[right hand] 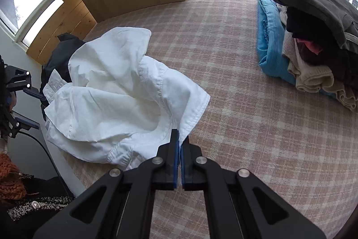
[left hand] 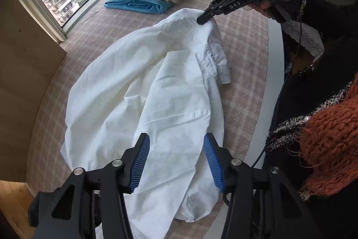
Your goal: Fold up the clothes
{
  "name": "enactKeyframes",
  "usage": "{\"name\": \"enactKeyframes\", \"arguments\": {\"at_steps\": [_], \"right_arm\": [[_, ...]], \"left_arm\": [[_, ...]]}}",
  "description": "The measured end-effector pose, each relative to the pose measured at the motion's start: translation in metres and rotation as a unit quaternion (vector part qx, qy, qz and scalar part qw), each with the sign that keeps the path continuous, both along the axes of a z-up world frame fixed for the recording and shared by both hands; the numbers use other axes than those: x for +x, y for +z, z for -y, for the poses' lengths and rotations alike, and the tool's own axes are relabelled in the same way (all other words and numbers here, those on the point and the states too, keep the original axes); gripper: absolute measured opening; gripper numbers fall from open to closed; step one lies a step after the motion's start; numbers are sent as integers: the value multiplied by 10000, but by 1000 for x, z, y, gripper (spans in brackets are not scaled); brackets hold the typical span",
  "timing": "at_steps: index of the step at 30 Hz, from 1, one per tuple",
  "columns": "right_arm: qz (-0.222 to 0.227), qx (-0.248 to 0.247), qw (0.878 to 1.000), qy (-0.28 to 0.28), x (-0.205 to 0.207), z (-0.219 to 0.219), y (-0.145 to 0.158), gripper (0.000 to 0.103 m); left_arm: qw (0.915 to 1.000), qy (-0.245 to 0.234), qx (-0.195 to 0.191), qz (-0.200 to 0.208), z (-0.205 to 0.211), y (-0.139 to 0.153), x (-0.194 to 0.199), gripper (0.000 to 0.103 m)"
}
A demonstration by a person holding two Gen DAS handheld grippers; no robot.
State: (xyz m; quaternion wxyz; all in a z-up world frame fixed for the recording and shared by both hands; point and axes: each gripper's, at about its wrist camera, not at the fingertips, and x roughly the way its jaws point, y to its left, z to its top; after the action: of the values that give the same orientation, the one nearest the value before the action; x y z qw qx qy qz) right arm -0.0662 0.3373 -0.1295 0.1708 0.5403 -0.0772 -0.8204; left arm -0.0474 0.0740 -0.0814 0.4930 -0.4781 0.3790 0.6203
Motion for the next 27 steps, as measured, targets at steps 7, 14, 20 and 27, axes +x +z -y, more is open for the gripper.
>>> {"name": "enactKeyframes", "arguments": {"at_steps": [7,14,20,27], "right_arm": [[-7,44,9999,102,0,4,5,1],[-219,62,9997,117,5,7,15,1],[-371,-61,9992,138,19,19,23,1],[-397,-162,9991,-20,43,32,18,1]], "left_arm": [[9949,169,-505,-861,0,-57,30,39],[9878,691,-281,-1365,5,-42,17,0],[9754,552,-155,-2127,5,43,-5,0],[9752,-253,-667,-2096,-50,45,-107,0]]}}
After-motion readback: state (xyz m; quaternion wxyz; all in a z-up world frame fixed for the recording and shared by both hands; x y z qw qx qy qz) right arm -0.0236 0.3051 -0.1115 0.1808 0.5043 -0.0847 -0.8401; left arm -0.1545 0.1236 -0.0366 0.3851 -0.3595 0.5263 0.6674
